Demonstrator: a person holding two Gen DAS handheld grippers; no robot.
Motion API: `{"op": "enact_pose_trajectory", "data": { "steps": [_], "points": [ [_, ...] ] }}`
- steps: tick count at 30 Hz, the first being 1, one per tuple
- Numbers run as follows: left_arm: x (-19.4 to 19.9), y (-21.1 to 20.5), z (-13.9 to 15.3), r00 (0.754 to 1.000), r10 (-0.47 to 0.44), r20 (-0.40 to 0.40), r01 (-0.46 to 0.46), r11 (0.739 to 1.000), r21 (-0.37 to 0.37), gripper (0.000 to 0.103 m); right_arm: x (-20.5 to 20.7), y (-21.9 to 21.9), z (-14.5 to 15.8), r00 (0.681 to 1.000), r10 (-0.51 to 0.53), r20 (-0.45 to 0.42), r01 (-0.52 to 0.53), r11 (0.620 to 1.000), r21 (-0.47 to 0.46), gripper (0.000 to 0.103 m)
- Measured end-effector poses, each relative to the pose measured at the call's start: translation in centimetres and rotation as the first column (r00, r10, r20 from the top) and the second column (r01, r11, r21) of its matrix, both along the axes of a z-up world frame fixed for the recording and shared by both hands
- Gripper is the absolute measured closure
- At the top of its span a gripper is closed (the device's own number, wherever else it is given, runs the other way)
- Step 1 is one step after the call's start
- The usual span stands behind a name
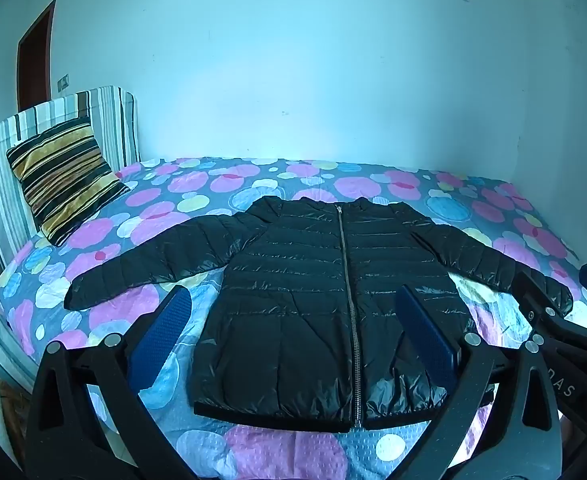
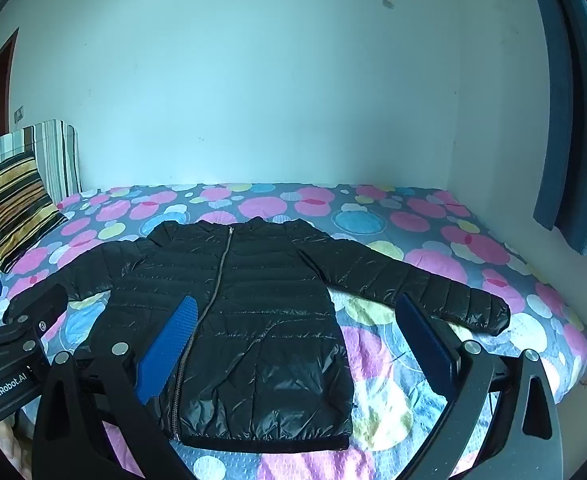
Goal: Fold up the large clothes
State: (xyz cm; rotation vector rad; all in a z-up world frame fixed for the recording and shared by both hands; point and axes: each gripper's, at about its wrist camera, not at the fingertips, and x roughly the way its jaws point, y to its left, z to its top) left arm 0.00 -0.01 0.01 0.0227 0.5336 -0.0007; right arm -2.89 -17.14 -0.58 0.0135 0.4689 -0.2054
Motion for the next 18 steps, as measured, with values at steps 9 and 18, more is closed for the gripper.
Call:
{"op": "enact_pose_trajectory", "data": {
  "steps": [9, 18],
  "points": [
    [0.3, -1.0, 0.2, 1.000, -0.009, -0.013, 0.009, 1.000, -0.005, 0.002, 0.0, 0.0, 0.2, 1.000, 0.002, 0.000, -0.002, 1.000, 0.004, 0.005],
    [-0.1, -0.3, 0.1, 1.000, -0.013, -0.004, 0.013, 1.000, -0.012, 0.002, 0.1, 0.1, -0.1, 1.000, 0.003, 0.000, -0.003, 1.000, 0.001, 0.005]
  ]
}}
